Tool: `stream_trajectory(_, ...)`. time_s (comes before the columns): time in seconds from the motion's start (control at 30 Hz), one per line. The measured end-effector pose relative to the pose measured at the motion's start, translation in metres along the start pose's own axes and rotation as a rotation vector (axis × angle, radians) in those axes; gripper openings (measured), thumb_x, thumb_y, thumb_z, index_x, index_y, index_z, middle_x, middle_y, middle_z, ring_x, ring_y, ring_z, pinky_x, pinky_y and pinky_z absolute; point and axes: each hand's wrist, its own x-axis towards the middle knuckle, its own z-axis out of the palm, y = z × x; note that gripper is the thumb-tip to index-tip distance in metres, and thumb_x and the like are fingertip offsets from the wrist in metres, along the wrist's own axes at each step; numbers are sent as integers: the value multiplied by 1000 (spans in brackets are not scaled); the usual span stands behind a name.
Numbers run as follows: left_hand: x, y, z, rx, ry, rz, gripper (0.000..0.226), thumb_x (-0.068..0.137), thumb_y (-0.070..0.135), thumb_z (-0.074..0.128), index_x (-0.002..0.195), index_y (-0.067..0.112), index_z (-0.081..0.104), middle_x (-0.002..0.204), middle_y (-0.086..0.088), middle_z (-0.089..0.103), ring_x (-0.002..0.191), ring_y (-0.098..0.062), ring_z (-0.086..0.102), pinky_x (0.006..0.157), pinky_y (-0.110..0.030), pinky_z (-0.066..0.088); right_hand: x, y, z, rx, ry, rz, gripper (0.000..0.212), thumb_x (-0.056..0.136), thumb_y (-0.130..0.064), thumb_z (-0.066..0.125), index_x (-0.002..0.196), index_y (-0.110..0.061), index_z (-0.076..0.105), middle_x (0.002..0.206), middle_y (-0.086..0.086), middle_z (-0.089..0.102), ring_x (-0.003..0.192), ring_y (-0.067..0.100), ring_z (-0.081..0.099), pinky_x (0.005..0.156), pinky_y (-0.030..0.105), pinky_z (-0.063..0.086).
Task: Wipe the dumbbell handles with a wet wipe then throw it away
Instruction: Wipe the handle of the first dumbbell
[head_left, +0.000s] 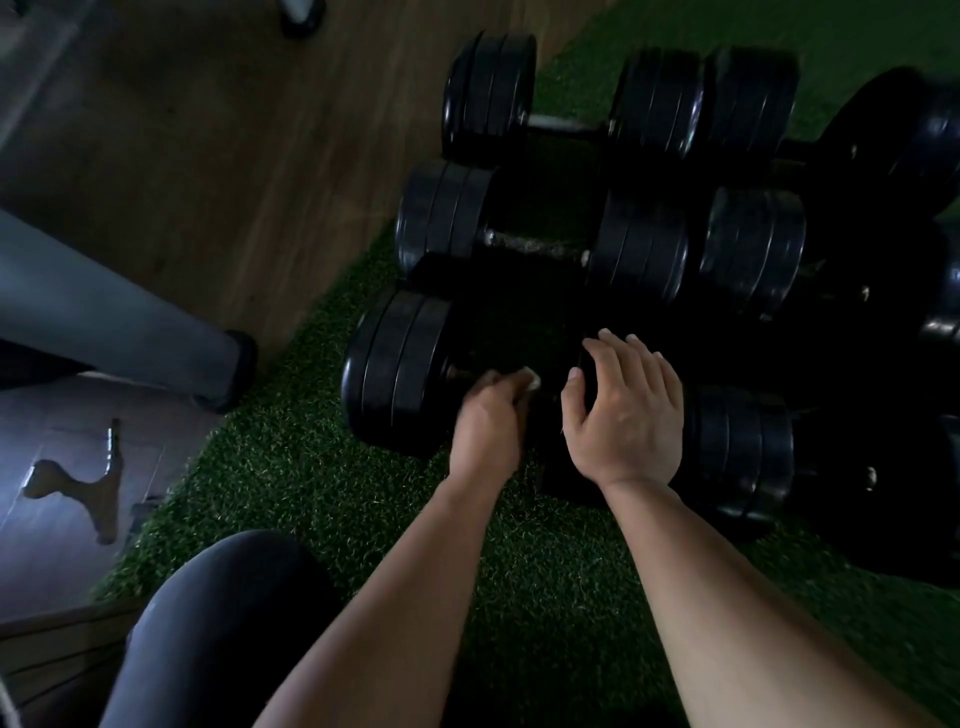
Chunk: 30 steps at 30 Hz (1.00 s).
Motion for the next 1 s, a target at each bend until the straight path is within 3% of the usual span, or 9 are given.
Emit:
stream_trajectory(0.1, 7, -2, 0, 275, -269, 215, 42, 91, 10, 54, 130, 26, 57, 126, 3, 57, 113, -20, 54, 96, -26, 46, 0, 0, -1, 6, 3, 1, 44, 98, -39, 40, 127, -15, 61, 135, 4, 61, 133, 26, 49, 115, 44, 31)
stream_trajectory(0.2, 12, -8, -13, 137, -329, 175, 48, 88, 4, 58, 128, 31, 61, 125, -2, 58, 109, -23, 59, 88, -26, 49, 0, 0, -1, 22, 1, 2, 44, 97, -40, 39, 126, -14, 62, 134, 4, 61, 132, 26, 49, 115, 44, 31)
stream_trajectory(0.27, 16, -5, -26, 194, -406, 163, 45, 93, 6, 57, 127, 34, 64, 123, -3, 57, 105, -24, 61, 83, -25, 47, 0, 0, -1, 26, -8, 4, 44, 97, -40, 40, 127, -15, 61, 135, 3, 60, 133, 25, 48, 115, 44, 30)
stream_trajectory(0.4, 38, -2, -45, 262, -363, 100, 31, 95, 10, 55, 121, 22, 67, 119, -6, 55, 104, -28, 61, 87, -33, 50, 0, 0, -1, 48, -29, 25, 45, 97, -41, 39, 129, -16, 60, 138, 2, 58, 136, 24, 45, 117, 42, 27)
stream_trajectory(0.57, 53, 20, -47, 648, -508, 137, 31, 99, 6, 46, 126, 10, 60, 125, -14, 53, 109, -37, 60, 86, -45, 54, -1, 0, -2, 49, -27, 22, 45, 97, -40, 39, 129, -16, 59, 138, 2, 58, 136, 23, 44, 118, 42, 27)
stream_trajectory(0.7, 61, 31, -57, 880, -601, 172, 32, 97, 4, 45, 122, 11, 65, 120, -14, 64, 109, -35, 63, 73, -40, 51, 0, 0, -4, 19, -61, 23, 44, 98, -41, 39, 130, -18, 58, 140, 0, 56, 137, 22, 43, 118, 42, 27)
stream_trajectory(0.8, 67, 29, -65, 1026, -615, 212, 31, 98, 10, 46, 123, 14, 63, 124, -12, 63, 114, -33, 59, 85, -41, 48, 0, -1, -4, 16, -72, 34, 44, 98, -42, 39, 131, -19, 57, 140, -1, 56, 138, 21, 43, 119, 42, 26)
stream_trajectory(0.9, 60, 29, -62, 1203, -590, 281, 29, 99, 24, 48, 126, 21, 59, 127, -5, 62, 122, -30, 49, 100, -41, 34, -1, 0, -4, 24, -42, 21, 44, 98, -41, 39, 129, -18, 59, 138, 1, 58, 136, 22, 45, 117, 42, 28)
stream_trajectory(1.0, 54, 28, -62, 1320, -559, 346, 29, 100, 30, 49, 127, 25, 58, 123, 0, 64, 124, -29, 44, 104, -41, 27, -1, -1, -4, 27, -31, 16, 43, 97, -40, 40, 128, -17, 60, 137, 1, 59, 135, 23, 46, 116, 43, 29)
